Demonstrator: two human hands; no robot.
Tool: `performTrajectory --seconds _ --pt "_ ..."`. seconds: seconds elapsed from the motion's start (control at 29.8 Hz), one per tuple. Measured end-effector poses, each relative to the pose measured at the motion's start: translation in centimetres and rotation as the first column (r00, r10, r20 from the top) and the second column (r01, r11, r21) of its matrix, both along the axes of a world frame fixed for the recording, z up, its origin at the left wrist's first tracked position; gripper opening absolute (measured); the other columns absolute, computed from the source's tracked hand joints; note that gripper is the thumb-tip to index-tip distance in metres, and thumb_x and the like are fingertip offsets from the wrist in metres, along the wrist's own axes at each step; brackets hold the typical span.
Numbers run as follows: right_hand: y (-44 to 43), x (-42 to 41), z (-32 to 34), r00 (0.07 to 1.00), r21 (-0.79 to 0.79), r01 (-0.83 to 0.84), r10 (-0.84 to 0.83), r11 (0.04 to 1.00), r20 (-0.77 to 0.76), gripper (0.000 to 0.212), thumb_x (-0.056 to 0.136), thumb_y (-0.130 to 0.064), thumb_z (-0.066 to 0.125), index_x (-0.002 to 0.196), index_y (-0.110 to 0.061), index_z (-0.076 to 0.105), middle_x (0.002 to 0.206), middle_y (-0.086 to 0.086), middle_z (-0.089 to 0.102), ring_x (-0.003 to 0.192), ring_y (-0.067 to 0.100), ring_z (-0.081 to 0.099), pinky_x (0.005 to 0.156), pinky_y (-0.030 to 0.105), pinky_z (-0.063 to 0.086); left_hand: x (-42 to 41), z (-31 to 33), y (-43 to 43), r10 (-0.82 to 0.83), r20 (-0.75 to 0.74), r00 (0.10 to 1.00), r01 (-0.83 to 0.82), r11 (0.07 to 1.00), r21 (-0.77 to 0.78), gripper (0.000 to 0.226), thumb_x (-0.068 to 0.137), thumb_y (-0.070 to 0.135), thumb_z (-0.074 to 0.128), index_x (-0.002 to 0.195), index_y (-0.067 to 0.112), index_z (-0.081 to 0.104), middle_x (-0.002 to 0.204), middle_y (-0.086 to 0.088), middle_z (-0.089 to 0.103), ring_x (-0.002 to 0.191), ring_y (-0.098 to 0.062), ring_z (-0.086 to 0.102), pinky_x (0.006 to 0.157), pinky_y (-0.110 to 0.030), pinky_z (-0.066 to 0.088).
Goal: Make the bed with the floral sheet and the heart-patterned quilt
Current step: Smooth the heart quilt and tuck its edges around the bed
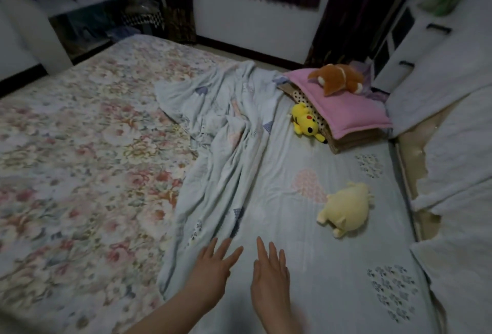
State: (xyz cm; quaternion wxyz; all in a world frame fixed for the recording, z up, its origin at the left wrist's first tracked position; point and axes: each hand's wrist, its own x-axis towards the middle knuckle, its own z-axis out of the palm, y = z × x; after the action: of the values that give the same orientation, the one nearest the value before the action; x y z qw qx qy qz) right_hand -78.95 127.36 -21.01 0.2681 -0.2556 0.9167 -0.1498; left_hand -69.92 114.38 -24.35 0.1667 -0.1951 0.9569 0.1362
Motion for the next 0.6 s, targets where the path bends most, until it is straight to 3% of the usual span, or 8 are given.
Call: performTrajectory --seconds 0.03,0.07,0.1,0.17,0.23,0.5,0.6 --pt "-0.8 0.9 0.8 1.0 -0.001 0.006 -0.006 1.0 -0.015 0.053 0.108 -0.027 0.018 0.154 -0.042 -0.003 0.165 -0.008 -0.005 0.152 0.02 -0.008 0.121 0.037 0.013 0.9 0.9 -0.7 0.014 0.022 1.0 -0.013 1.0 -0.028 0.095 0.047 0.036 0.096 0.133 0.039 0.056 0.133 -0.001 0.062 0.115 -0.033 0.064 0.082 -0.043 0.057" --pt "-1.4 1.6 1.2 0.999 -0.006 0.02 -0.02 1.0 -0.029 0.053 0.108 -0.026 0.018 0.154 -0.042 -0.003 0.165 -0.008 -0.004 0.152 0.02 -0.008 0.121 0.038 0.013 1.4 1.4 -1.4 -0.003 0.018 1.0 0.003 1.0 -0.025 0.095 0.047 0.035 0.096 0.133 0.039 0.056 0.134 -0.001 0.062 0.116 -0.033 0.064 0.082 -0.043 0.057" --pt "-2.0 2.3 1.7 0.999 -0.004 0.035 -0.035 0.999 -0.041 0.053 0.108 -0.026 0.018 0.154 -0.041 -0.002 0.165 -0.008 -0.004 0.152 0.02 -0.008 0.121 0.038 0.014 2.1 1.7 -2.0 -0.038 -0.026 0.999 0.038 0.999 0.005 0.088 0.064 0.032 0.089 0.142 0.038 0.046 0.146 -0.003 0.051 0.129 -0.037 0.053 0.095 -0.047 0.051" --pt "-3.5 4.0 2.5 0.995 0.009 0.078 -0.077 0.997 -0.057 0.053 0.108 -0.026 0.018 0.154 -0.04 -0.002 0.165 -0.007 -0.003 0.152 0.021 -0.007 0.121 0.038 0.015 3.7 2.2 -3.8 -0.094 -0.095 0.991 0.097 0.995 0.023 0.072 0.098 0.018 0.053 0.155 0.037 0.014 0.164 -0.006 0.011 0.15 -0.038 0.01 0.118 -0.051 0.019" --pt "-5.6 6.2 3.3 0.988 0.002 0.135 -0.135 0.991 -0.076 0.053 0.108 -0.026 0.017 0.155 -0.039 -0.001 0.165 -0.006 -0.002 0.152 0.021 -0.006 0.121 0.038 0.014 5.4 3.2 -6.3 -0.098 -0.067 0.993 0.1 0.995 0.028 0.067 0.104 0.013 0.037 0.156 0.037 0.002 0.165 -0.005 -0.004 0.151 -0.034 -0.005 0.12 -0.049 0.006" --pt "-10.1 12.1 4.0 0.975 0.006 0.202 -0.2 0.979 -0.093 0.054 0.107 -0.023 0.02 0.156 -0.036 0.0 0.165 -0.002 -0.001 0.152 0.023 -0.003 0.122 0.04 0.014 9.9 4.7 -12.9 -0.164 -0.118 0.979 0.163 0.986 -0.017 0.072 0.101 0.008 0.043 0.155 0.037 0.005 0.165 -0.008 0.004 0.15 -0.039 0.0 0.119 -0.051 0.008" --pt "-10.4 12.0 3.8 0.978 0.025 0.17 -0.166 0.985 -0.126 0.055 0.107 -0.022 0.02 0.156 -0.034 0.0 0.165 0.0 0.0 0.152 0.024 -0.002 0.122 0.039 0.013 9.5 5.5 -13.7 -0.181 -0.056 0.982 0.179 0.983 -0.047 0.071 0.102 0.01 0.042 0.156 0.036 0.003 0.165 -0.005 -0.003 0.151 -0.035 -0.004 0.12 -0.05 0.005"
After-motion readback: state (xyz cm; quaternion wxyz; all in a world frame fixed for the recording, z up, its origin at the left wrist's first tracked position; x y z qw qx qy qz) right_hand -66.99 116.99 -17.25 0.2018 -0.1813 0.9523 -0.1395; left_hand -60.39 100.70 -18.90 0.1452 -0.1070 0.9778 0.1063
